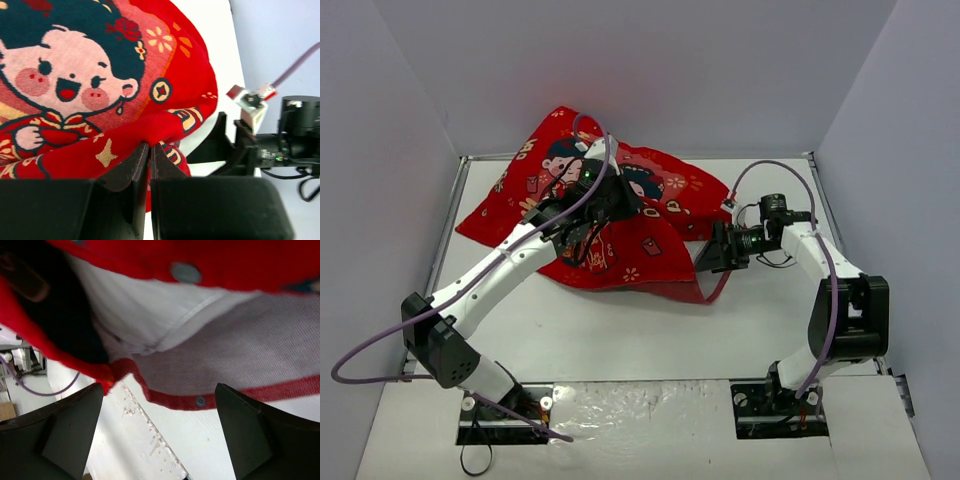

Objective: Remove the pillowcase from the pillow

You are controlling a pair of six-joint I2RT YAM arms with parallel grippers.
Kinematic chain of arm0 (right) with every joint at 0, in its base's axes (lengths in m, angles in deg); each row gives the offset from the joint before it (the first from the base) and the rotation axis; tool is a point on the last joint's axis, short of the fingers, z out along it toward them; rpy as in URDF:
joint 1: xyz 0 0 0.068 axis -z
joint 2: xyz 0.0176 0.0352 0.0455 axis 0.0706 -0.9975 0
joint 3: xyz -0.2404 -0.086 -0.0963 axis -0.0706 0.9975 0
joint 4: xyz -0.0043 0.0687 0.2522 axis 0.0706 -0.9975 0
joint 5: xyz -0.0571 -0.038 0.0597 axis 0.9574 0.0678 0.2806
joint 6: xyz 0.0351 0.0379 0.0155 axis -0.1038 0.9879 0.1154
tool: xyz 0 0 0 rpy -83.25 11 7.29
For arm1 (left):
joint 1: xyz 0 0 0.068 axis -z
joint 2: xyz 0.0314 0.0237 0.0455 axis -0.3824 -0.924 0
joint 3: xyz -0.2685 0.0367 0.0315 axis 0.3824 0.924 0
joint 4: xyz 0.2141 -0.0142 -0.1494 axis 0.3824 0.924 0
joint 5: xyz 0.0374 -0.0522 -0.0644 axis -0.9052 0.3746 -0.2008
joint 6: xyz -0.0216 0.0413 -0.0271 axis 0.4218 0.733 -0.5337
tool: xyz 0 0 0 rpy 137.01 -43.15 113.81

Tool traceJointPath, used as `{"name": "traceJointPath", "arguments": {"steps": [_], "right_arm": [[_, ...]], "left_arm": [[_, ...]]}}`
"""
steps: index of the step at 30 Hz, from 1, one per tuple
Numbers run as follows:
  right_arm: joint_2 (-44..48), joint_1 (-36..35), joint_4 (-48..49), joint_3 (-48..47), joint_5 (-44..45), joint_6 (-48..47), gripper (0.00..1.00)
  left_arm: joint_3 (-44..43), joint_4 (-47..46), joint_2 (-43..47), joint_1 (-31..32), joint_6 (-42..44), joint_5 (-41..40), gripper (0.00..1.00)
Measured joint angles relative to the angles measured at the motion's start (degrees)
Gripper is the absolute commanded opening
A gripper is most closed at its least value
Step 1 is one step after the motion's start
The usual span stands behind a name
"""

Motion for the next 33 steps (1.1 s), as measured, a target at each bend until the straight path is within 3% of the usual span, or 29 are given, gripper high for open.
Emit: {"name": "traceJointPath", "arguments": {"steps": [5,10,14,20,23,26,27,29,33], "right_arm": [[4.2,1.1,15.1,10.6,2.8,12.8,0.95],[5.9,-0.4,45.0,21.4,5.3,34.1,0.95],[2.4,-4.2,64.7,23.9,9.3,47.7,0.94],[-4.8,-6.6,80.4,24.3,15.1,58.3,0.91],[-6.6,-6.7,86.3,24.8,16.6,61.5,0.85],[-7.5,-7.0,89.7,24.9,17.7,62.2,0.68],[-7.5,-7.0,90.1,25.1,18.0,62.1,0.48],[-7.6,-6.4,90.6,25.4,18.0,61.7,0.25],[-8.9,-2.4,89.7,24.6,16.3,59.1,0.03]], "left_arm": [[0.1,-1.0,0.1,0.0,-1.1,2.2,0.02],[2.4,-1.8,2.4,0.0,-1.6,3.9,0.02],[6.6,-2.5,6.2,0.4,-2.2,4.7,0.02],[9.7,-2.9,8.7,1.9,-2.8,5.1,0.02],[9.9,-3.2,8.7,2.3,-2.8,5.7,0.02],[10.0,-3.9,8.7,2.5,-2.7,6.4,0.02],[10.0,-4.2,8.7,2.5,-2.6,6.6,0.02],[9.9,-4.2,8.5,2.5,-2.0,7.1,0.02],[6.8,-2.0,5.8,2.6,0.9,8.2,0.04]]}}
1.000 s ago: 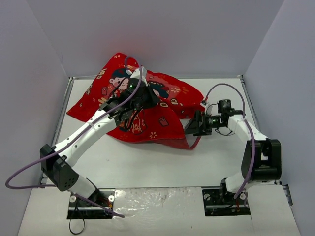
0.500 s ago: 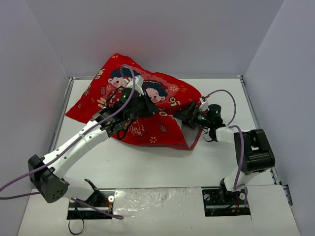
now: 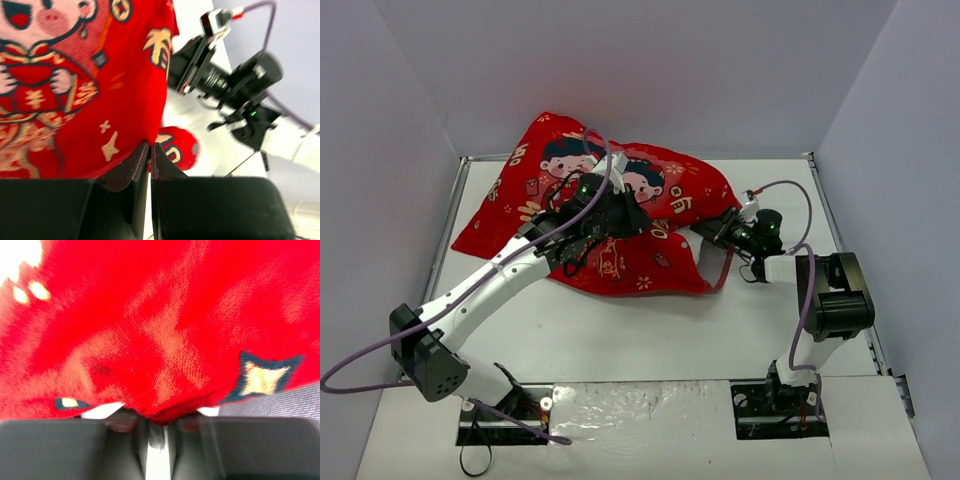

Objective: Remove the pillowcase from the pillow

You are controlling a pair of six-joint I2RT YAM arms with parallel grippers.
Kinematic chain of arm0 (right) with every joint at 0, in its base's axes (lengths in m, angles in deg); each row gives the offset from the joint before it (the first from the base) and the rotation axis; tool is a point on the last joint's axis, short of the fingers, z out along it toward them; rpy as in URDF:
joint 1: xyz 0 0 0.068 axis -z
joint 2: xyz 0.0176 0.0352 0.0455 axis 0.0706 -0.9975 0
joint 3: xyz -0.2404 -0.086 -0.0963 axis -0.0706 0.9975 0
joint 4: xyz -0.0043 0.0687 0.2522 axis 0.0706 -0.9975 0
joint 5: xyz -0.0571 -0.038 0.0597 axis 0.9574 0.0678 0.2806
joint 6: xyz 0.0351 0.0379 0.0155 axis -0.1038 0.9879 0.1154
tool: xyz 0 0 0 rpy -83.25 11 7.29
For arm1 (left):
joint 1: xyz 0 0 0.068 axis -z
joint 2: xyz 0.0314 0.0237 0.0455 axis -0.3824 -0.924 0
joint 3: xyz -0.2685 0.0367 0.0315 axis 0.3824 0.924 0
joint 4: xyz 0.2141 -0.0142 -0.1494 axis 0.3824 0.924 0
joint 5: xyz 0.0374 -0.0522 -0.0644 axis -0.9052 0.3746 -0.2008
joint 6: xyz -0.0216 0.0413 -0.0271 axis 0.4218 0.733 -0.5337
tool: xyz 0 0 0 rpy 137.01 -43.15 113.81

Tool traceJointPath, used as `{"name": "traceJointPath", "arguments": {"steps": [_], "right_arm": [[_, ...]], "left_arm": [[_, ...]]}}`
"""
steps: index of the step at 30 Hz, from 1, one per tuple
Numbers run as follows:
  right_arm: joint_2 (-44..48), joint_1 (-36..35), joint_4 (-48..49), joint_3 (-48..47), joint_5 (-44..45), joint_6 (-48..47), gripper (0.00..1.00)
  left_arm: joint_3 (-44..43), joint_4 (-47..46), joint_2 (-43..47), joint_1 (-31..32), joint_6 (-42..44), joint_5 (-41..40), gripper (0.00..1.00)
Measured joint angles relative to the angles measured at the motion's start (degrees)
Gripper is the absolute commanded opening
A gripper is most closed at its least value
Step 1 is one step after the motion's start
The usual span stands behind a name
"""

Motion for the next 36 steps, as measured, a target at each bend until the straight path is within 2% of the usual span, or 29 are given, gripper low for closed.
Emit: {"name": "traceJointPath", "arguments": {"steps": [1,6,9,14,17,20,26,29,36], "right_arm": [[-0.3,1.2,-0.9,-0.9,-0.7,-1.0,0.01],[0.5,6.4,-10.9,-6.8,-1.8,-11.3,0.00],[3.1,7.8,-17.5,-7.5,-2.5,-17.4,0.00],[7.9,8.0,-26.3,-7.3,-3.4,-25.7,0.00],[11.1,8.0,-30.7,-7.1,-3.8,-29.9,0.00],[13.8,8.5,-34.0,-6.6,-4.0,-33.0,0.00],[14.9,10.7,-37.8,-6.3,-4.5,-36.2,0.00],[14.9,11.1,-38.4,-6.3,-4.5,-37.1,0.00],[13.6,11.3,-39.9,-7.0,-5.1,-39.4,0.00]], "left_arm": [[-0.7,0.5,-0.8,0.0,0.8,0.1,0.08],[-5.7,6.5,-4.6,-0.2,7.4,0.4,0.76],[-15.4,12.7,-8.6,-1.4,13.5,1.2,0.89],[-29.6,15.2,-13.9,-3.7,21.0,2.2,0.94],[-31.8,15.8,-15.7,-6.1,23.9,2.4,0.94],[-29.7,15.9,-17.7,-11.8,24.0,4.6,0.97],[-18.7,13.4,-20.7,-29.2,19.6,6.5,0.97],[-16.1,12.6,-20.7,-36.5,17.6,6.6,0.97],[-10.3,3.9,-19.6,-46.1,15.2,11.5,0.97]]}}
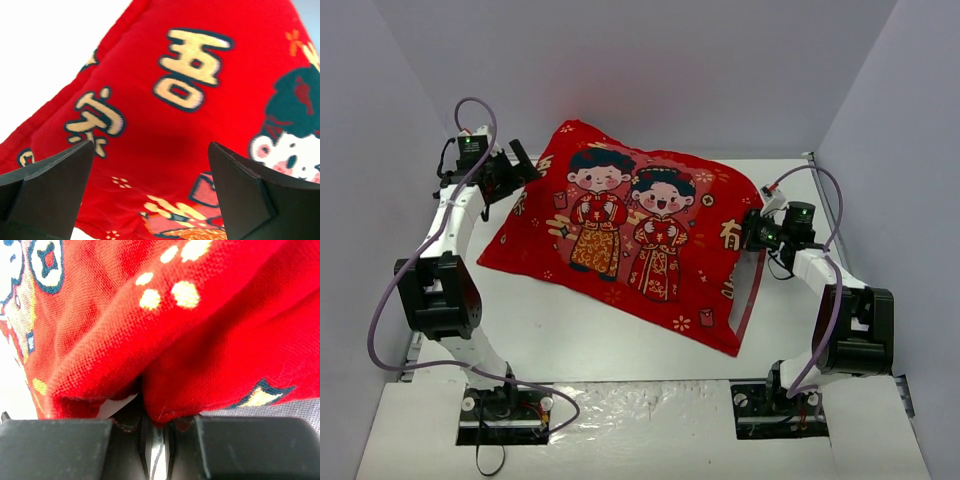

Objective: Remove the pillowcase from the pillow

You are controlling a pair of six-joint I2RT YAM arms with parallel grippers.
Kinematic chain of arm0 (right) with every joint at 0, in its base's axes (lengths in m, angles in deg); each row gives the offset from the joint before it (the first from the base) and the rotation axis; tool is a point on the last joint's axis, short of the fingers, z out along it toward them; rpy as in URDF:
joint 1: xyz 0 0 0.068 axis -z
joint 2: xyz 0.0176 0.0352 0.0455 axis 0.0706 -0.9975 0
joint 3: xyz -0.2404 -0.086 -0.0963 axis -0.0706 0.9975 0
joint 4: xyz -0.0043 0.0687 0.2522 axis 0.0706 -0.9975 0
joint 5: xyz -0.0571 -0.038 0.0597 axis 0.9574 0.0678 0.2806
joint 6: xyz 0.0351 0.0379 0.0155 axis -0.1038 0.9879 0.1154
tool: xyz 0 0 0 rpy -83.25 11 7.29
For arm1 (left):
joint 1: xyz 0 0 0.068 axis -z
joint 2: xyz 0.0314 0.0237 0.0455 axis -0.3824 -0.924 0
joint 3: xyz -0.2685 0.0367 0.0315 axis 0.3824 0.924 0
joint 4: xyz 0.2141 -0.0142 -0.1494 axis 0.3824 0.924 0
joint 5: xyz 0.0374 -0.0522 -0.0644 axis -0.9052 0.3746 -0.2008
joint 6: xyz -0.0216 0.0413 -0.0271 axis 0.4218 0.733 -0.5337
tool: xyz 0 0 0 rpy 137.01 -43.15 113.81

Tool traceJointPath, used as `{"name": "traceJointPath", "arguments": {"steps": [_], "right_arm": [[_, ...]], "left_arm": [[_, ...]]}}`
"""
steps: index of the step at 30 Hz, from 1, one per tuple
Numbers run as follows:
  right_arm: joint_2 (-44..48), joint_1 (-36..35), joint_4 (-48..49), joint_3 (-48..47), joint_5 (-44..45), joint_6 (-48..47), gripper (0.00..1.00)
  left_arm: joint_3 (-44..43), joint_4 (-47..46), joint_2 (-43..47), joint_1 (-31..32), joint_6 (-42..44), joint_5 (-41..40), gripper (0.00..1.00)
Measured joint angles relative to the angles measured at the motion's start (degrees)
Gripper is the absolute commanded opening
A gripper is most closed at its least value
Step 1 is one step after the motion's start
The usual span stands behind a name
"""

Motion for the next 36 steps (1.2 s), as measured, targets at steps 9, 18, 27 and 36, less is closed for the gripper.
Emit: {"name": "traceJointPath", "arguments": {"steps": [9,18,27,36], "right_arm": [[-2.7,0.0,-4.0,-3.6,-1.0,-3.4,0.00],[-4.3,0.8,-6.6,-5.9,-2.2,-5.3,0.00],[-4.9,3.8,-9.0,-7.2,-3.2,-6.9,0.00],[-5.6,8.8,-13.9,-10.3,-3.9,-11.3,0.00]], "left_arm": [[-1.9,-5.6,-7.3,-1.9,-1.1,7.0,0.81],[-4.2,-7.6,-12.5,-1.5,-1.8,9.7,0.20],[11.3,-10.4,1.7,-3.7,-1.7,6.4,0.02],[24.7,-14.3,11.6,-9.9,-3.1,7.1,0.53]]}}
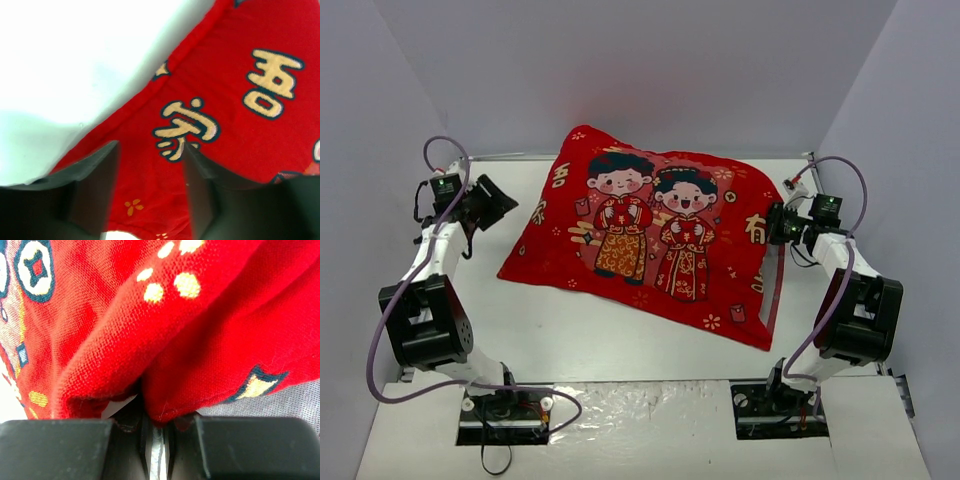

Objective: Remove the pillowcase from the pillow

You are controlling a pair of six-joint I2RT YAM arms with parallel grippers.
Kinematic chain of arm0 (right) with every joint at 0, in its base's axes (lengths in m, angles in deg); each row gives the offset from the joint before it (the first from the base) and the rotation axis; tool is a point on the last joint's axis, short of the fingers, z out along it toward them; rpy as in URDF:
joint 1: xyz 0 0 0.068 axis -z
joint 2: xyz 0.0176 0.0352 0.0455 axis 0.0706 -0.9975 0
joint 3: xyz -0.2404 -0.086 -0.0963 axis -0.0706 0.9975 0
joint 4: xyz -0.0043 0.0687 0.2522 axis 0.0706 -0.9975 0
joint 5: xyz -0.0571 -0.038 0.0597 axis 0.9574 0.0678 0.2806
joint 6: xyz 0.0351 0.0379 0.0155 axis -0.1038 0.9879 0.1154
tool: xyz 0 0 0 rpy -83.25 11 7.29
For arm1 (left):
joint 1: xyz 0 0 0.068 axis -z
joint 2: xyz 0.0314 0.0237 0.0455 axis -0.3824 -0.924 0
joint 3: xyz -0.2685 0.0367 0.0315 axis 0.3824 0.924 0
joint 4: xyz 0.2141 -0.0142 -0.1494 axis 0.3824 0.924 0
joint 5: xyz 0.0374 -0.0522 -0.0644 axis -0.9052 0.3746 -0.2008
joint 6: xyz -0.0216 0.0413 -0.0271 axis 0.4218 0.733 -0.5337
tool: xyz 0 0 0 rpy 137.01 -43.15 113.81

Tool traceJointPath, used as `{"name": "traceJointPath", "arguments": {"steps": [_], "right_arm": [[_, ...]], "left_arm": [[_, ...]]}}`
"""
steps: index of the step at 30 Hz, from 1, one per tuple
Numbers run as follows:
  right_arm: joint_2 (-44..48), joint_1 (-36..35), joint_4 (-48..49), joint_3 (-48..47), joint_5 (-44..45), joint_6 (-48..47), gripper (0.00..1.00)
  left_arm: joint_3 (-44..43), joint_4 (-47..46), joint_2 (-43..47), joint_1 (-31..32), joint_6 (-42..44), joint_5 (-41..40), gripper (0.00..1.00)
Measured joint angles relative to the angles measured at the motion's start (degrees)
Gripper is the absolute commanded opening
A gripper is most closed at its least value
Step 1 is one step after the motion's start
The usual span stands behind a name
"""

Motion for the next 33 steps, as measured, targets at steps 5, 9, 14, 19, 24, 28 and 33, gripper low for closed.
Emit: {"name": "traceJointPath", "arguments": {"steps": [5,9,14,19,24,28,33], "right_arm": [[0.0,0.1,-0.9,0.0,-0.1,-2.1,0.00],[0.0,0.1,-1.2,0.0,-0.1,-3.3,0.00],[-0.1,0.1,-1.7,0.0,-0.1,-4.1,0.00],[-0.1,0.1,-2.0,0.0,-0.4,-4.5,0.00],[-0.1,0.2,-2.3,0.0,-0.6,-5.1,0.00],[-0.1,0.2,-2.8,0.0,-0.6,-5.5,0.00],[-0.1,0.1,-4.1,-1.0,-0.8,-6.0,0.00]], "left_arm": [[-5.0,-2.3,-5.5,1.9,-1.9,4.7,0.84],[-16.0,-2.2,-14.0,6.3,-2.1,7.5,0.86],[-26.1,-1.9,-23.5,10.4,-2.0,9.6,0.85],[-27.1,-4.2,-29.2,10.9,-4.6,12.4,0.49],[-25.9,-8.9,-29.5,10.1,-8.0,15.6,0.06],[-16.6,-15.5,-24.6,9.0,-10.4,15.6,0.02],[-2.0,-20.4,-14.3,3.9,-13.3,17.1,0.02]]}}
